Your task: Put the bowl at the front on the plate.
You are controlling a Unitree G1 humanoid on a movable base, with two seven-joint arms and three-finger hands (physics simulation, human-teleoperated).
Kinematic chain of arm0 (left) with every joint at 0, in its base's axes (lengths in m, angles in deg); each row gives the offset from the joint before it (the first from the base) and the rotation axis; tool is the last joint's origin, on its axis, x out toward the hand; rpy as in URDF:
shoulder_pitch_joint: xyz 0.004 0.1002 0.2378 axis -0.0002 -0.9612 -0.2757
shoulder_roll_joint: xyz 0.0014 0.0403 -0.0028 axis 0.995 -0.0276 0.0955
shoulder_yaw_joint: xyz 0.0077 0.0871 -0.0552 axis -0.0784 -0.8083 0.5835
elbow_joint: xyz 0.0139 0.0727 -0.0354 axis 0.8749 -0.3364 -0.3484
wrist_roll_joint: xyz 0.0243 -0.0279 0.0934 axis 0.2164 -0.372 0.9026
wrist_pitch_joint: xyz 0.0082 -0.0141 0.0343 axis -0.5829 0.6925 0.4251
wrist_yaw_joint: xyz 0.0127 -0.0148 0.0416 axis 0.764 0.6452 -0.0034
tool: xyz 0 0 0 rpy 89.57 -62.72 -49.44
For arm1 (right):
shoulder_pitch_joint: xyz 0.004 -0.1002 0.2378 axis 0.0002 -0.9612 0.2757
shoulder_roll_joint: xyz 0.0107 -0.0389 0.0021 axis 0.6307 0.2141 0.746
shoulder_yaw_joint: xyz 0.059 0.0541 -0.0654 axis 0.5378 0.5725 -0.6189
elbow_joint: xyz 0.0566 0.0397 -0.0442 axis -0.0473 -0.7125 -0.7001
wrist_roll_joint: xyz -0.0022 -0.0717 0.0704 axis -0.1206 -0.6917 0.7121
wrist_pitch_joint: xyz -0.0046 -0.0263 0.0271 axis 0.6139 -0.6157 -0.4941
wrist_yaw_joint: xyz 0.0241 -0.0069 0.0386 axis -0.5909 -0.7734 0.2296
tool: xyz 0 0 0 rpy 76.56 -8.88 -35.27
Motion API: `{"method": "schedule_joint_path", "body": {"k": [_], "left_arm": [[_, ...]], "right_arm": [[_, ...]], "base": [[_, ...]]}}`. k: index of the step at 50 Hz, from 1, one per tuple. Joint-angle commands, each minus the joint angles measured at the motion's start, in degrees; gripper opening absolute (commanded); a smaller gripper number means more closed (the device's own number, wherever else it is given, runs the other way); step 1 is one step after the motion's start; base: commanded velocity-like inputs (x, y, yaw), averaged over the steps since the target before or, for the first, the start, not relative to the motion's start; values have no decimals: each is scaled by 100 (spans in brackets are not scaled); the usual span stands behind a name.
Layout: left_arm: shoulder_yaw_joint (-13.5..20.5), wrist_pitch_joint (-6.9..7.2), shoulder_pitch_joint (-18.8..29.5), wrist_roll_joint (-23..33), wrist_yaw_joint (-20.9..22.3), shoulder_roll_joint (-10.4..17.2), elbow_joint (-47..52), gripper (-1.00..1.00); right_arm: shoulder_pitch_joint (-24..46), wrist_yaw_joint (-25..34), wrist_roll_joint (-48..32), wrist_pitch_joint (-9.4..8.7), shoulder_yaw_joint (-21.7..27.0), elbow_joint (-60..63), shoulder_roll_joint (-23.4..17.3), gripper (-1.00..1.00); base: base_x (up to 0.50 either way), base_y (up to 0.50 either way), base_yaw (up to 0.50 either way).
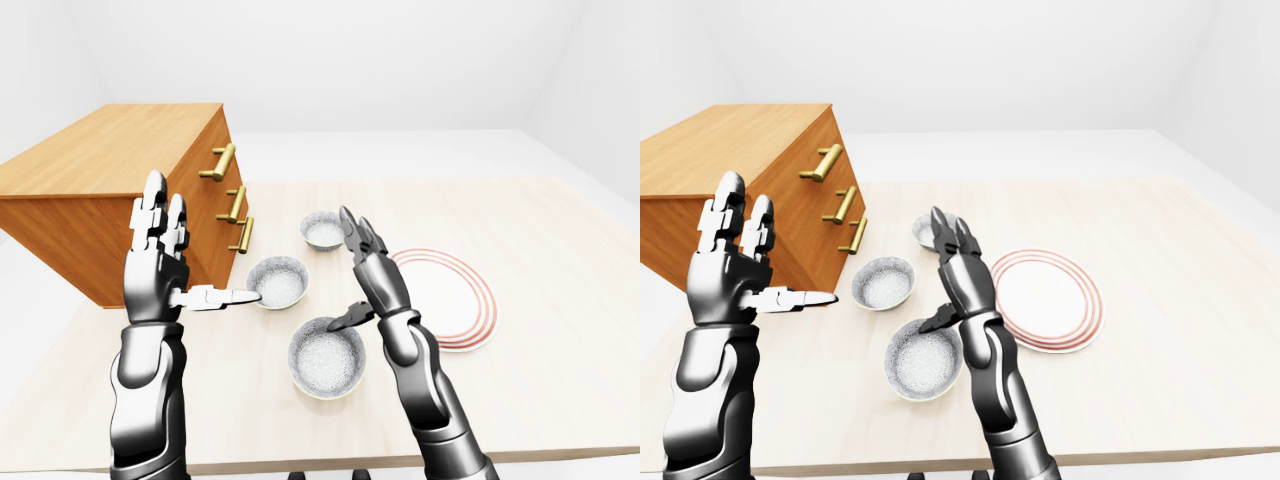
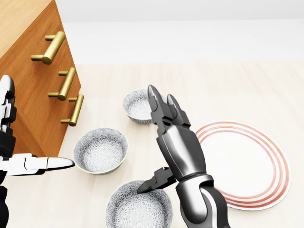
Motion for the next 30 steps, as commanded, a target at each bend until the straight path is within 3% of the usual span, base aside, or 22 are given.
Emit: {"method": "schedule_joint_path", "body": {"k": [1,30], "left_arm": [[8,0,8,-1,2,6,-29,100],[-11,0,-17,16,18,-10,-147,100]], "right_arm": [[-11,-233,-108,0,31,-234,-40,100],[-250,-467,-386,0,-89,-636,-11,100]], "base": [[0,0,0],[0,0,0]]}}
